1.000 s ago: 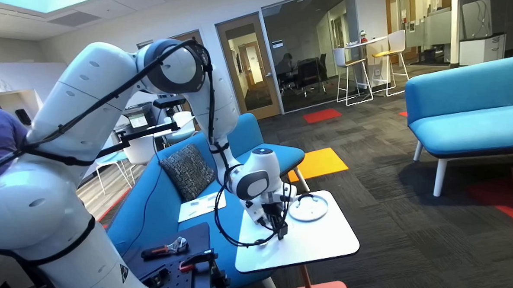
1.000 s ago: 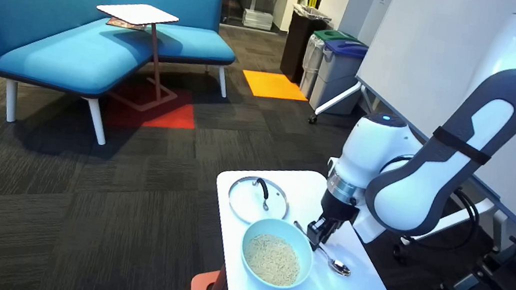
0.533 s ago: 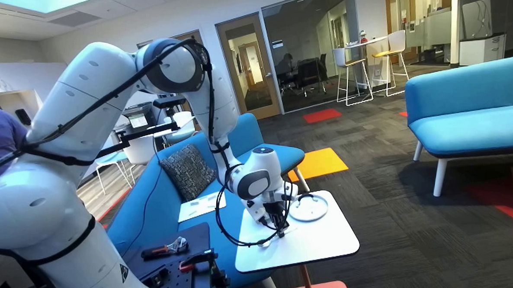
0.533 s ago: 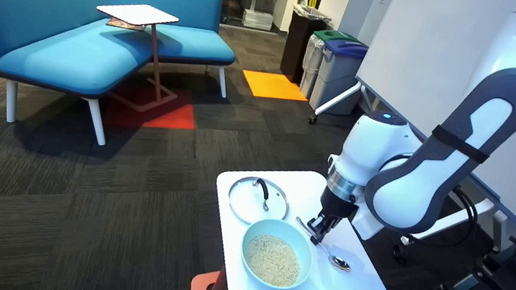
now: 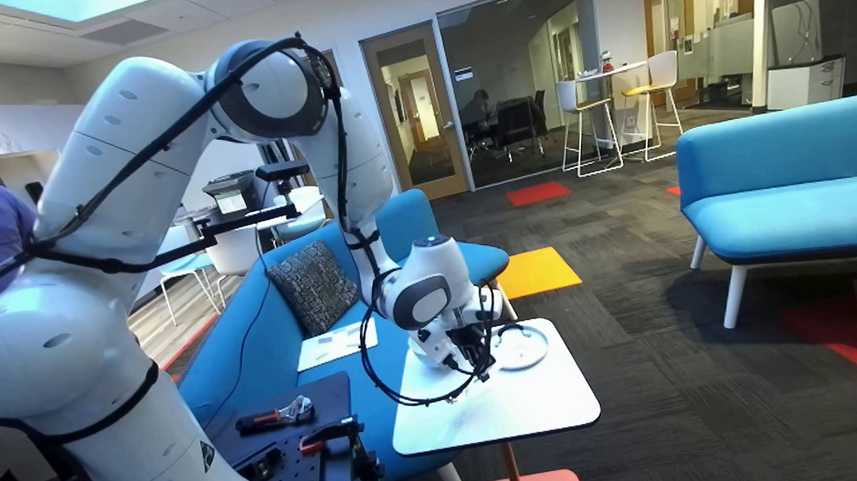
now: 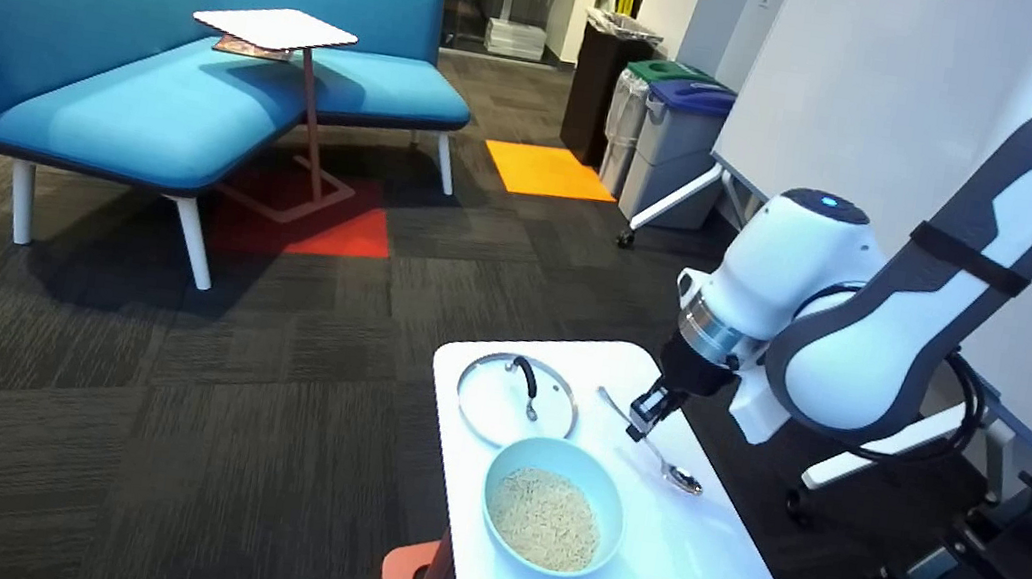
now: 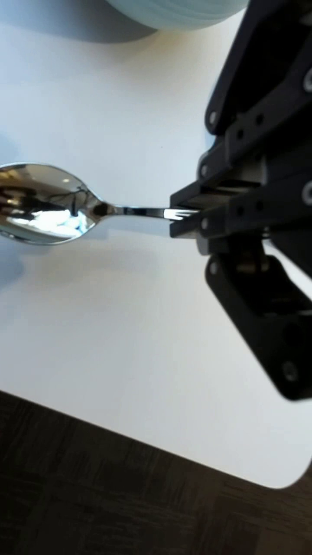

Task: Pick up the spoon and stir the objects in the bowl

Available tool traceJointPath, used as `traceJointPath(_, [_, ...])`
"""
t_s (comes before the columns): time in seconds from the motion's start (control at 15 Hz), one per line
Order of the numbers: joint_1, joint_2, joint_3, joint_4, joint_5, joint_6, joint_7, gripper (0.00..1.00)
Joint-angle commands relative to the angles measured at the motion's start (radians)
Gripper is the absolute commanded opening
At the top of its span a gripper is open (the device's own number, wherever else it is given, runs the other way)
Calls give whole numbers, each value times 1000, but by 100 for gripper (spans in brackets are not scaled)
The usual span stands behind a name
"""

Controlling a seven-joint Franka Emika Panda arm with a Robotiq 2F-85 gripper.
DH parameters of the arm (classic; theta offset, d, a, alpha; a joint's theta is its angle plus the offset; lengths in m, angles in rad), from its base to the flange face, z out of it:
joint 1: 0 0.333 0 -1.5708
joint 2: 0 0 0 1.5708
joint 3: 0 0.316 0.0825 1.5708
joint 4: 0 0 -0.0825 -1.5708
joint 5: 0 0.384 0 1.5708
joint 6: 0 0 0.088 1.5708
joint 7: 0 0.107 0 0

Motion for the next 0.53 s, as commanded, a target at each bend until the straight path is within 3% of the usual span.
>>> traceJointPath(0.0, [-36, -119, 4, -107, -66, 60, -88, 2])
traceJointPath(0.2, [-80, -171, 38, -146, -141, 101, -178, 2])
traceJointPath(0.47, [-201, -202, 178, -170, -261, 142, -282, 2])
